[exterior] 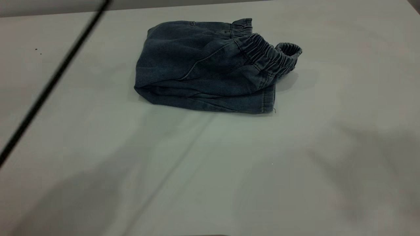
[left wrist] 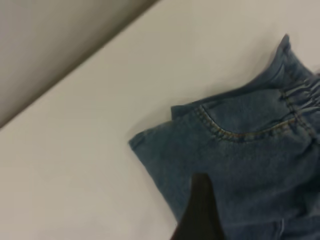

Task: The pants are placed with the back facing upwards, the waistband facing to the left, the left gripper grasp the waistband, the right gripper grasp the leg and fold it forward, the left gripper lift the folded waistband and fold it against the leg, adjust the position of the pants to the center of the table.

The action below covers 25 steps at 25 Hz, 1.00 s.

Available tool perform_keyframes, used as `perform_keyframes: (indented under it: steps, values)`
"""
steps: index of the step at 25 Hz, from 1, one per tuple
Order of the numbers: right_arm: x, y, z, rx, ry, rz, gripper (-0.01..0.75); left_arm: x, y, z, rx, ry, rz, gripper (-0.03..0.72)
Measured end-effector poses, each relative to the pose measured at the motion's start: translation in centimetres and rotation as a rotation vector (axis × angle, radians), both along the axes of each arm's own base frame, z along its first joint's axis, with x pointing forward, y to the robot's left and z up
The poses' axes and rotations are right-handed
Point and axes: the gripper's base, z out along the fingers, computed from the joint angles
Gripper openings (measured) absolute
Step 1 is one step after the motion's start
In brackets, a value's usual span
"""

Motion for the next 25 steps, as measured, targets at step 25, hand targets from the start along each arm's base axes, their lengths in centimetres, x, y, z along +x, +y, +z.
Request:
perform_keyframes:
  steps: [25]
  values:
    - [-20.8,-9.0,-11.6,0.055,-0.126,-0.096,0.466,-21.1,13.0,6.9,-0.035,0.083,-0.01,0.531]
